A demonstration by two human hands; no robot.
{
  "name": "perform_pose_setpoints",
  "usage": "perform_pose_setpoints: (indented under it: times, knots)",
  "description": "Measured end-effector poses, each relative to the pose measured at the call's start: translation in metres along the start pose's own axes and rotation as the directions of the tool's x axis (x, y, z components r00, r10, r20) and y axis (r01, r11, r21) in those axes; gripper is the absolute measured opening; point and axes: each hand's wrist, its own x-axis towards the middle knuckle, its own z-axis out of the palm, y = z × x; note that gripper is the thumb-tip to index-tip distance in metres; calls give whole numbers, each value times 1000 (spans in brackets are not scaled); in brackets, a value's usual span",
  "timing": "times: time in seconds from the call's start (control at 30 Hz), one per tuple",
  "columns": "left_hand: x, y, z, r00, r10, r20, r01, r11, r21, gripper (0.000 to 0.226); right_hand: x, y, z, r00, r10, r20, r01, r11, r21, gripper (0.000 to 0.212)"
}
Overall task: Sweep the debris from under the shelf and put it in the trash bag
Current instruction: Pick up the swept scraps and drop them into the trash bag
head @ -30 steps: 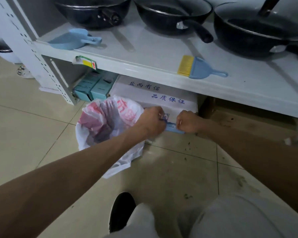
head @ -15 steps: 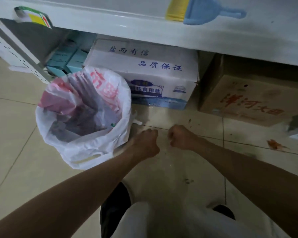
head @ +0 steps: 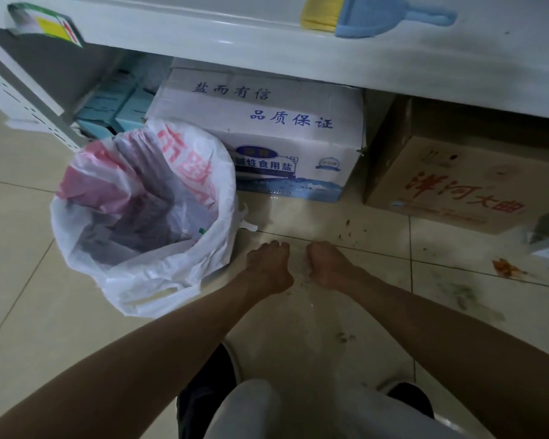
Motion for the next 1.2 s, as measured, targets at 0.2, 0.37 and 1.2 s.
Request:
perform_pose_setpoints:
  times: [0.2,0.37,1.2]
  knots:
    - [-19,8,-31,996,69,-51,-73,994,-82,45,-18,-7,-53,998,-39,-55,42,998,49,10]
    - [-44,15,-85,989,82,-120,-96,989,-116,56,-44,-32,-132,985,-19,-172,29,998,54,18]
    - [-141,-153,-189,872,-201,-446,172,979,-106,50,-63,-252,-208,903,-429,-36,418,893,-169,21]
